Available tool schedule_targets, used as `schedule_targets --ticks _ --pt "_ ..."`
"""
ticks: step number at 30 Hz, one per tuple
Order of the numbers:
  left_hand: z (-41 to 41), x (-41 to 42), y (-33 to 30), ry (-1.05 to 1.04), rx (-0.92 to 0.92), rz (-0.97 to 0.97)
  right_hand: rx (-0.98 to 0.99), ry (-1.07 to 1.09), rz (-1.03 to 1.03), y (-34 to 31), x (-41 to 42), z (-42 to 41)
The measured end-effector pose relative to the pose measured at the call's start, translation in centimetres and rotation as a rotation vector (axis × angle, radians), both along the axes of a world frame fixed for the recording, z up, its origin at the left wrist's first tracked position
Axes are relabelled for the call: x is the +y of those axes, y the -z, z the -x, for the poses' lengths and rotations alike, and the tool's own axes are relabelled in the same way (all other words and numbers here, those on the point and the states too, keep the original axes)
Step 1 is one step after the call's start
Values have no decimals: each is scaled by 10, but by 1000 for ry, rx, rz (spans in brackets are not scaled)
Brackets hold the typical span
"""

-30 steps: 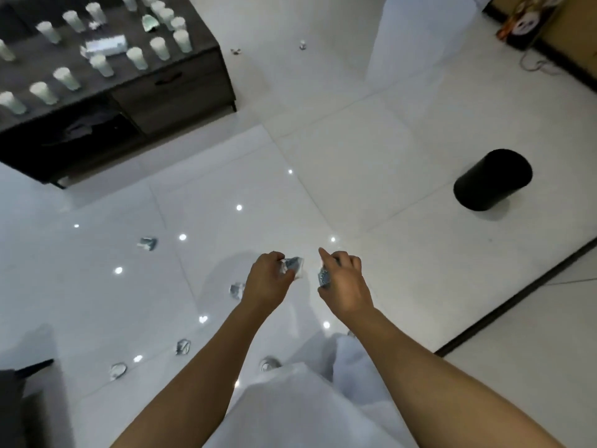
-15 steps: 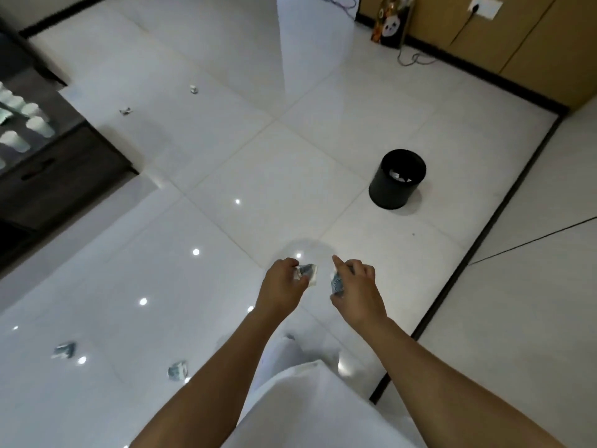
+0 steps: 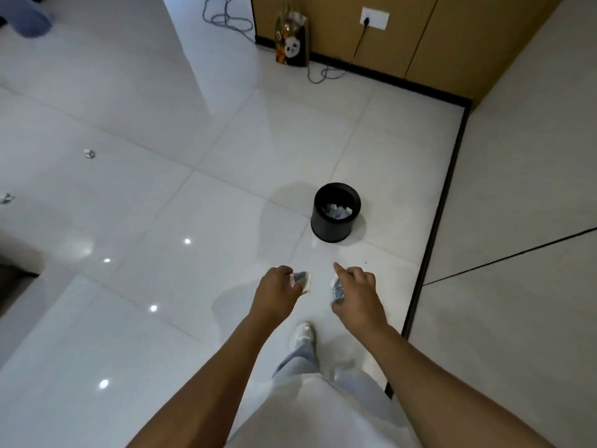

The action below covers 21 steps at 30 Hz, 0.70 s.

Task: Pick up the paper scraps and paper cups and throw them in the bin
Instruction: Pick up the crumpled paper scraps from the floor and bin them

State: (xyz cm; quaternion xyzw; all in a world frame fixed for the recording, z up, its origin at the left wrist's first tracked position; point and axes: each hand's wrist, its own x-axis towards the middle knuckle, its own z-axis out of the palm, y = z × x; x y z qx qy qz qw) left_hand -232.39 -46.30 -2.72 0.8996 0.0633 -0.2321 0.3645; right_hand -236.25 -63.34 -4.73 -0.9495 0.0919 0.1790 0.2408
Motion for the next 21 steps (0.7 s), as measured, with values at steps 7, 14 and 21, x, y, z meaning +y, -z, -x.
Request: schedule_targets --ticks 7,14,21 --pt "-114 -56 -1 47 20 -8 18 64 3 4 -58 -103" --pt "-227 -124 18 -39 28 -5 86 -22 27 28 -133 -222" --pt "-317 -187 35 -171 93 -23 143 -123 31 46 -196 -333"
